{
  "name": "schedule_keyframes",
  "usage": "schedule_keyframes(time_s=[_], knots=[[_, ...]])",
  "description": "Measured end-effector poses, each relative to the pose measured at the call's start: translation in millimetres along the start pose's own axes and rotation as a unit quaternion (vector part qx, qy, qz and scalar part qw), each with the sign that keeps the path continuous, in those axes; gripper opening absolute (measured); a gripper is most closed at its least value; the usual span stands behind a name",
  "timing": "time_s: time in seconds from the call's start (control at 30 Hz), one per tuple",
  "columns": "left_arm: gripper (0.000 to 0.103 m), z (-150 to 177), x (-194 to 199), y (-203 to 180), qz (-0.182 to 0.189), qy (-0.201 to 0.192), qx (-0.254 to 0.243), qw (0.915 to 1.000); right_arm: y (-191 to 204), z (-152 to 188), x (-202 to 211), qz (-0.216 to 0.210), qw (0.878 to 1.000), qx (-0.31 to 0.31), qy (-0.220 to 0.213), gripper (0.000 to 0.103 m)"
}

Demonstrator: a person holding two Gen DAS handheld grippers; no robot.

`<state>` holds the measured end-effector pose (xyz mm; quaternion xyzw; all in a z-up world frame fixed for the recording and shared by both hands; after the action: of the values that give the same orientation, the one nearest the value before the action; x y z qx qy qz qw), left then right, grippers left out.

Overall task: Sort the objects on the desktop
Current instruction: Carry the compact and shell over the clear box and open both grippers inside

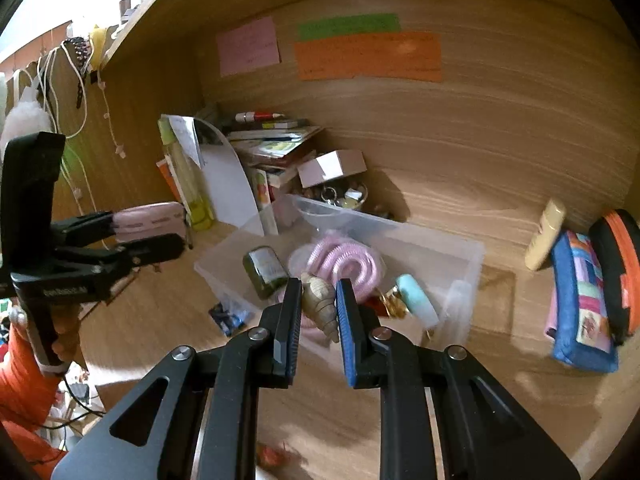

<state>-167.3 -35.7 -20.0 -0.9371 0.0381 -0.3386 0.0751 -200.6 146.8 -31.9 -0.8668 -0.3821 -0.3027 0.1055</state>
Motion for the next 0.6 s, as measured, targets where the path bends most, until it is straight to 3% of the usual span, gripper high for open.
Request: schedule_keyframes(time_s=[0.43, 0.6], knots=[[0.064, -2, -58, 0, 0.010, 0.038, -0.004, 0.9992, 4, 5, -65, -0.030, 0.999, 0.000, 0.037, 0.016], [0.063, 2, -74, 3, 0.018, 0.053, 0.003, 0.9984, 4, 13, -80, -0.014, 0.999, 0.014, 0.049, 0.016]])
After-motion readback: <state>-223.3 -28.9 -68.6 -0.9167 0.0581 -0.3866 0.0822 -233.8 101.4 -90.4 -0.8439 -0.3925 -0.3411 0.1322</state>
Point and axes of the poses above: each gripper's, at about its wrist camera, not at the fingertips, and x roughly against the way its jaws point, y to its left, z to its underside, the point moved 4 cm from there along -x, roughly the way its jaws point, and after that the axes turned 6 degrees about x, right-handed, at the moved point
